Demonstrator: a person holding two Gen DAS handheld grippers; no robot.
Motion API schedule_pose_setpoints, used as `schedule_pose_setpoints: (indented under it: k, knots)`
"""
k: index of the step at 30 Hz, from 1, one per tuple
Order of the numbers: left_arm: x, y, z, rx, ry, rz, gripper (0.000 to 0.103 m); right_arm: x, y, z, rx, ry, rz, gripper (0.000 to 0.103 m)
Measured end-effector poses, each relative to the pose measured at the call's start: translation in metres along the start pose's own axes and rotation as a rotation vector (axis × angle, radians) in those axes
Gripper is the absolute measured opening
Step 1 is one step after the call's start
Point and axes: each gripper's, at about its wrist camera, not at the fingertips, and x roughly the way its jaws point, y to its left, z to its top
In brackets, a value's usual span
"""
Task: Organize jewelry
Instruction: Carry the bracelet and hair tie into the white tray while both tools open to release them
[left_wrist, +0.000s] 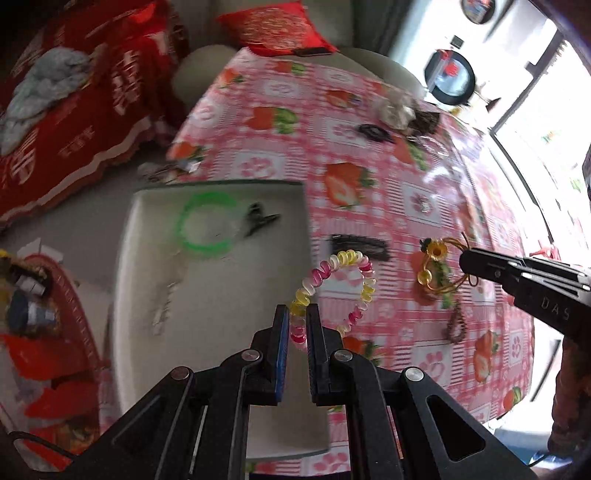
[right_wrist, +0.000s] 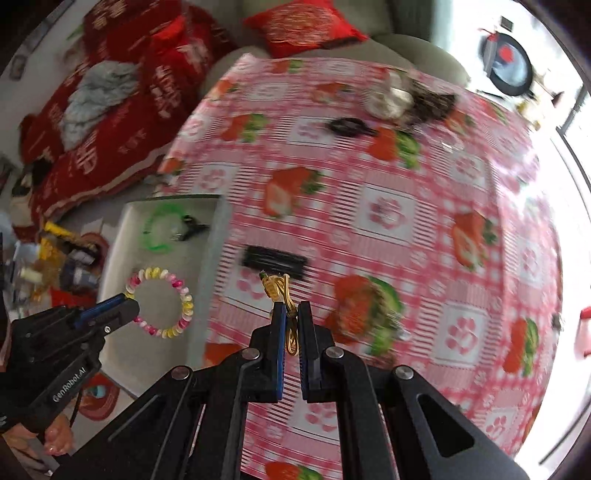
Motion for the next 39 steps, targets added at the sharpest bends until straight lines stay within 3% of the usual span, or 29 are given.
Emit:
schedule_pose_setpoints:
  k: [9,17,24,39]
  knots:
    - [0.002,0.055,-0.025,-0.118,0.031,0.048,0.016,0.031,0.082,0.024,-0.152,0.042,0.103,0.006]
    - [0.031,0.08,-0.036,-0.155,0.09,0.049,0.016,0.072,0.125,0.028,-0.231,0.134,0.17,0.006]
    - [0.054,0.084,-0.026,-0.142,0.095,0.048,0.016,0.106,0.132,0.031,-0.266,0.212,0.158,0.006]
    - [0.08,0.088,0.001,-0.116,0.08,0.129,0.016,0.148,0.124,0.057,-0.272,0.217,0.074,0.006]
